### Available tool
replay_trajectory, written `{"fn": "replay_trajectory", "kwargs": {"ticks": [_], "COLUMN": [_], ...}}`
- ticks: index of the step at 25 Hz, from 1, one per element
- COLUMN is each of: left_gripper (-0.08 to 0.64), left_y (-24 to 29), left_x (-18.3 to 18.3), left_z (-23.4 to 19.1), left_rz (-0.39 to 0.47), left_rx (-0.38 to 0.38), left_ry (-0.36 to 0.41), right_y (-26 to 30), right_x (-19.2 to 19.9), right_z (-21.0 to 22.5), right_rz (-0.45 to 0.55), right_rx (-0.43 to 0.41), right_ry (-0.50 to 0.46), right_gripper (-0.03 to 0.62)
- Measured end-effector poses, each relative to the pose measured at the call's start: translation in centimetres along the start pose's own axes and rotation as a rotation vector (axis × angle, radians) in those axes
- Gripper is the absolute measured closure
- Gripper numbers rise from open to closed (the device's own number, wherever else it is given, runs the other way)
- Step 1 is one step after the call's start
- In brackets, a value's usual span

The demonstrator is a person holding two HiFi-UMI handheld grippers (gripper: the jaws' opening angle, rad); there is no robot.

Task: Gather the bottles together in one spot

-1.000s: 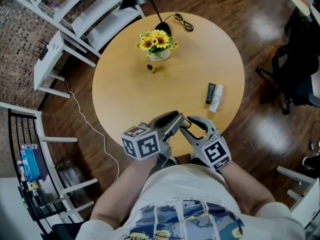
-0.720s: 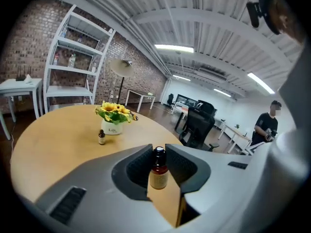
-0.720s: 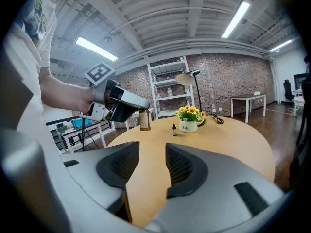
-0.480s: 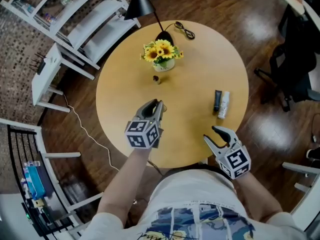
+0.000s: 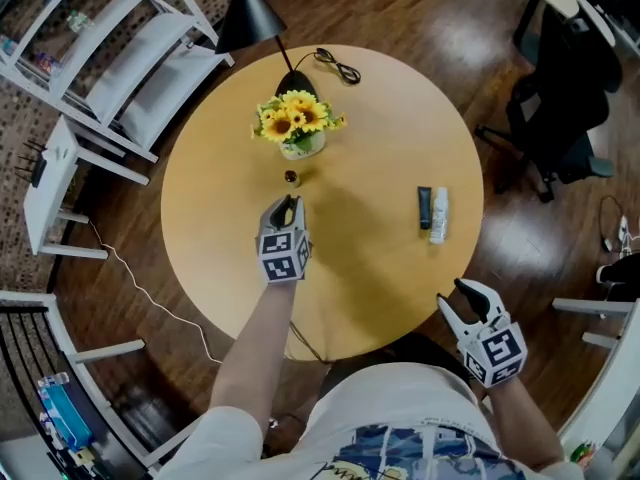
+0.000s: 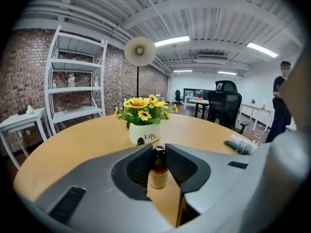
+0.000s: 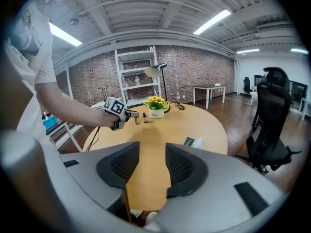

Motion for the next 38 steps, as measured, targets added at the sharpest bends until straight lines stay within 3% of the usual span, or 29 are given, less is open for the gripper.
{"fn": "replay_trajectory", "kwargs": {"ticks": [9, 19, 27, 32, 38], "left_gripper": [0.476, 0.469, 0.371, 0.367, 0.367], "left_y": [4.2, 4.2, 3.2, -2.3, -15.2], "left_x": [2.1, 2.4, 2.1, 0.9, 2.0], "left_z": [-2.9, -3.2, -3.5, -2.7, 0.7], "left_rz": [0.051, 0.082, 0.107, 0.145, 0.100], "left_rx": [-0.056, -0.024, 0.010, 0.014, 0.077], "left_ry": [-0.028, -0.026, -0.038, -0.098, -0.200], "right_y": [-2.2, -2.1, -2.7, -2.8, -3.1], "right_x": [1.0, 0.0, 0.5, 0.4, 0.4], "right_z": [-1.6, -3.2, -4.4, -5.4, -6.0], "right_rz": [-0.118, -0.130, -0.135, -0.108, -0.020], "right_rx": [0.072, 0.085, 0.091, 0.038, -0.070], "right_ry": [0.059, 0.046, 0.041, 0.005, -0.013], "right_gripper": [0.400, 0.400, 0.400, 0.400, 0.400]}}
Point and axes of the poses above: the fingertips, and each gripper's own axes: y forward along the fingers, z to its right, x out of its underside, the point moved 8 cm from there along -y, backward along the fingers, and after that the axes turned 14 degrees about -y, right-handed, at the moved point
